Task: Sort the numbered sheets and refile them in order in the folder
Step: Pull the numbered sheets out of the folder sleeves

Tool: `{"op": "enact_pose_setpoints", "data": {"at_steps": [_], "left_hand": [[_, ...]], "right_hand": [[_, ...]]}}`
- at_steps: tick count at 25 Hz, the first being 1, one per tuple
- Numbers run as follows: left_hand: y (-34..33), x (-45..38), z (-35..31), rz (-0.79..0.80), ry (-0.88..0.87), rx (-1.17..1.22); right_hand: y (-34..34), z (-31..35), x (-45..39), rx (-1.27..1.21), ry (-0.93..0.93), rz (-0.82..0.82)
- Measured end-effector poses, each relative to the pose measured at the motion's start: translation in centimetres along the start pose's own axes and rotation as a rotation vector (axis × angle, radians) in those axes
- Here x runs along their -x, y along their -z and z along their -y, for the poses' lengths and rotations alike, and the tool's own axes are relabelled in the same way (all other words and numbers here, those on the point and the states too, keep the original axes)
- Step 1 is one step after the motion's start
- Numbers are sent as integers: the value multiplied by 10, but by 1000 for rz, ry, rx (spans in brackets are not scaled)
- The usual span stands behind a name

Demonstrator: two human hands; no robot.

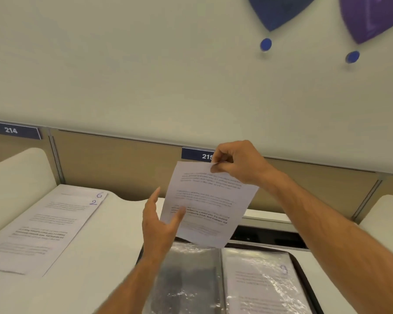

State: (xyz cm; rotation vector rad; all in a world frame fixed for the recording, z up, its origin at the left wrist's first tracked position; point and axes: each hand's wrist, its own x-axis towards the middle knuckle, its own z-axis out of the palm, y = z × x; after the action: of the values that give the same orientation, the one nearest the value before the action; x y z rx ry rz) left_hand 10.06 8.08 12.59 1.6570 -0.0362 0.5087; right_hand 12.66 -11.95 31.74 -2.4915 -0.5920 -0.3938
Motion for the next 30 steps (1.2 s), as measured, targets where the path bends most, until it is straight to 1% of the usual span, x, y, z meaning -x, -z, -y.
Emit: {"op": "enact_pose_setpoints", "data": {"at_steps": [2, 4, 5, 7, 8, 9, 10, 11, 12, 13, 14, 17, 20, 22, 26, 30], "left_hand": [[25, -5, -1, -1, 25, 111], [49, -7, 3, -10, 40, 102], [64, -8, 6, -19, 45, 75], [91, -13, 11, -37, 76, 29], [107, -18, 14, -52, 94, 9], [122, -22, 17, -65, 116, -2], [140, -28, 21, -82, 142, -21], [156, -35, 25, -96, 169, -38], [173, -42, 30, -113, 196, -58], [191, -49, 36, -127, 218, -80], [209, -57, 42, -138, 236, -103], [261, -77, 60, -175, 285, -218], [303, -96, 79, -216, 316, -411], [327, -109, 95, -212, 352, -536], [361, -135, 135, -138, 430, -718], [376, -155, 167, -95, 488, -824]], "right_hand": [[-9, 19, -5, -48, -9, 29], [-19, 33, -10, -66, -32, 56], [-27, 39, -13, -13, -40, 45], [-47, 42, -16, 147, -137, -45], [-62, 41, -15, 116, -233, -112], [-80, 40, -11, -34, -349, -158], [-104, 39, -5, -261, -478, -159], [-131, 38, 2, -529, -591, -124], [-160, 39, 8, -763, -674, -65], [-189, 42, 13, -932, -723, -11], [-216, 47, 15, -1019, -744, 15], [-290, 73, 8, -1003, -773, -27], [-347, 100, -10, -977, -769, -52], [-378, 114, -22, -999, -778, -13], [-431, 134, -43, -1022, -828, 59], [-465, 138, -55, -1001, -883, 124]]}}
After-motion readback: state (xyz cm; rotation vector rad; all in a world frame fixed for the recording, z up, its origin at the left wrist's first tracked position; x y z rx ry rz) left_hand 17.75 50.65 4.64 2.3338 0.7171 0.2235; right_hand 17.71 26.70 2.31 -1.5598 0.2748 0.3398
